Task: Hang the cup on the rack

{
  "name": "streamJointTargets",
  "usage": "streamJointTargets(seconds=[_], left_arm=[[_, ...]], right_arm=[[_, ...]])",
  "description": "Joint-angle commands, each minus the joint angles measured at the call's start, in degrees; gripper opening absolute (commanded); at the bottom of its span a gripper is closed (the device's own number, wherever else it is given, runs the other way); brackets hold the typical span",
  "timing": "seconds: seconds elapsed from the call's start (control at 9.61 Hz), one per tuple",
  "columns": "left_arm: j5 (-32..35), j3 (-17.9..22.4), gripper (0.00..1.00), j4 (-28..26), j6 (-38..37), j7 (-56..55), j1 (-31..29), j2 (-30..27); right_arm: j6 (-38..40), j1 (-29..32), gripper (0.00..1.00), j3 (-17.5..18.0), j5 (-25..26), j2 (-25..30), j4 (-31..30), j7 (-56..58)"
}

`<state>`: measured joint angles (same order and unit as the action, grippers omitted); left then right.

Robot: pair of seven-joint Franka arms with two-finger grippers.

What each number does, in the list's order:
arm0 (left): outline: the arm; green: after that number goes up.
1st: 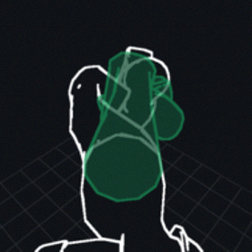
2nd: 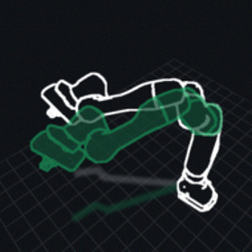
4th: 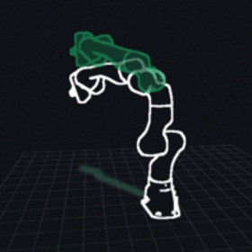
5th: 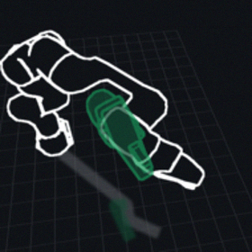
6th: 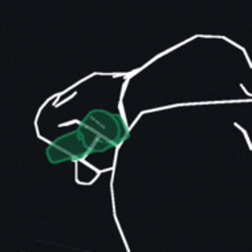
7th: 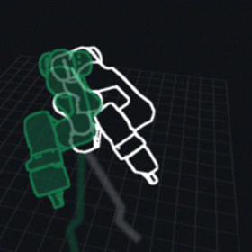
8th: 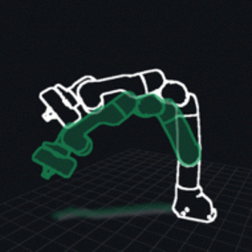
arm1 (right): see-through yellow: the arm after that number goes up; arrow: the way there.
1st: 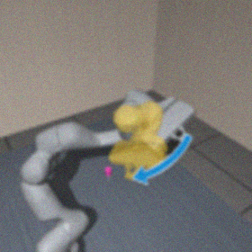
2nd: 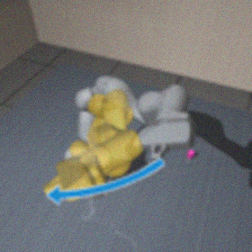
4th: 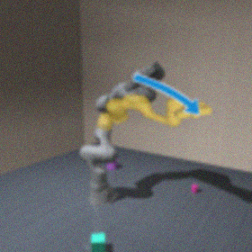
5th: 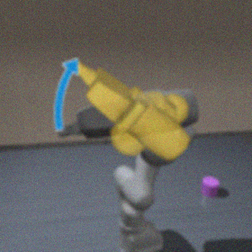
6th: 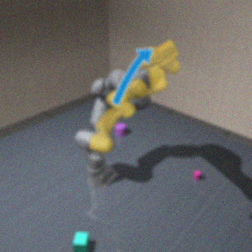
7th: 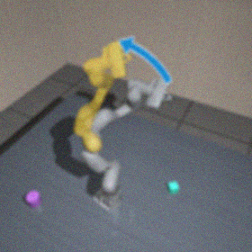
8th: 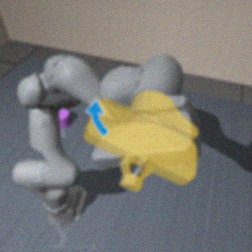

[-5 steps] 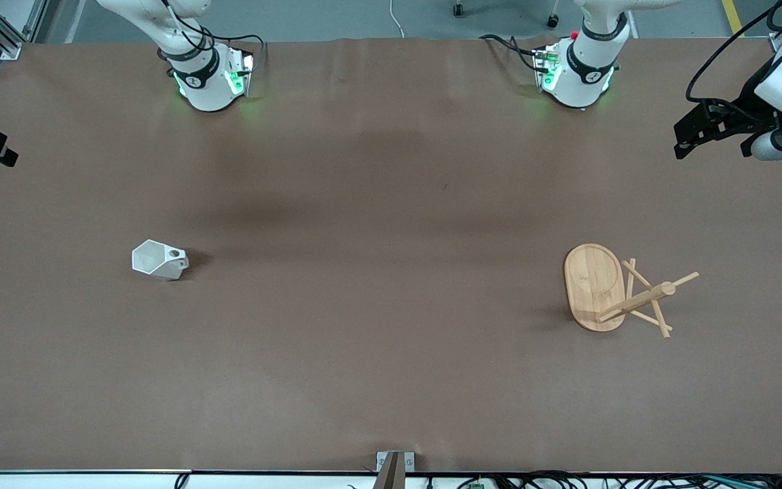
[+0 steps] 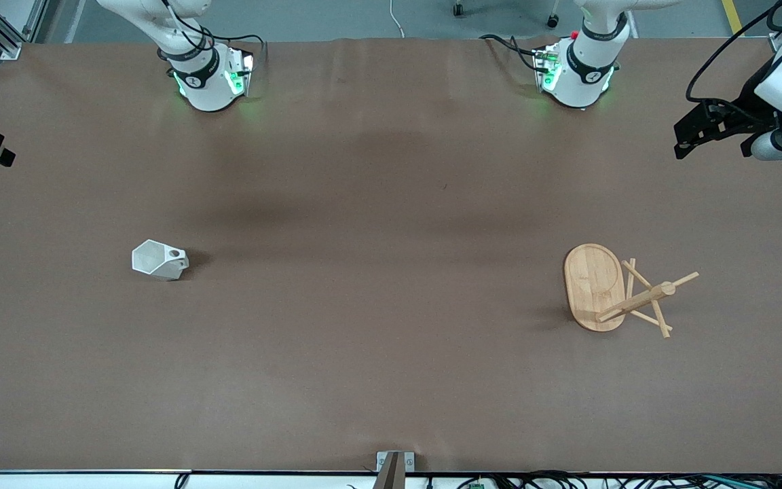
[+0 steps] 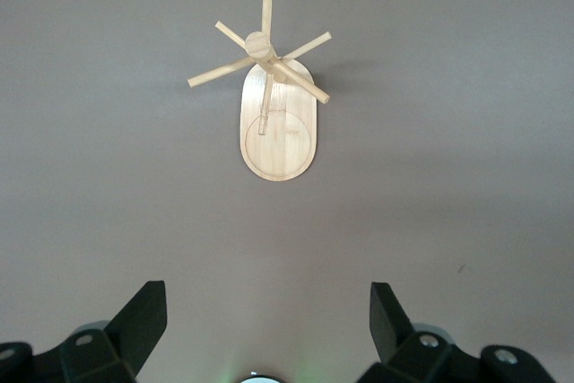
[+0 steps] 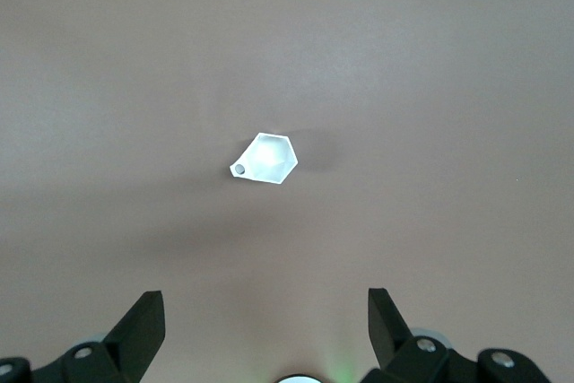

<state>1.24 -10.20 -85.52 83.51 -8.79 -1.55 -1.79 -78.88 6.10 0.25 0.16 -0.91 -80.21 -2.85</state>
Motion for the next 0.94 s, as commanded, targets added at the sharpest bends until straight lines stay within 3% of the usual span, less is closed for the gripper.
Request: streamJointTargets(seconds=[0.0,0.21,0.62,0.73,0.83], left_arm=[[0.0,-0.1,1.0,-0.2,-0.3,0.5,-0.2,1.2],[-0.2,0.1,1.0,-0.2,-0.3,0.5,-0.2,1.3],[-0.7,-0.1,1.0,0.9,-0.6,0.6,0.5,1.5],[-0.8,-0.1,1.0,0.9,-0.9,0.7,0.2,1.6],[-0.8,-0.2,1.0,0.9,-0.9,0.8,0.3,1.6]], right_arm=[[-0.2,-0.4,1.0,-0.5,1.1,0.5,-0.4,0.8],[-1.2,0.0,1.0,-0.6,1.0,-3.2,-1.0,1.4],[-12.0,1.9,1.0,-2.0,0.6,-15.8,-3.1,9.3],[-17.1,1.7,1.0,-2.1,0.7,-16.1,-7.3,9.4],[-26.2,1.9,1.0,-2.1,0.7,-16.0,-15.4,9.7]])
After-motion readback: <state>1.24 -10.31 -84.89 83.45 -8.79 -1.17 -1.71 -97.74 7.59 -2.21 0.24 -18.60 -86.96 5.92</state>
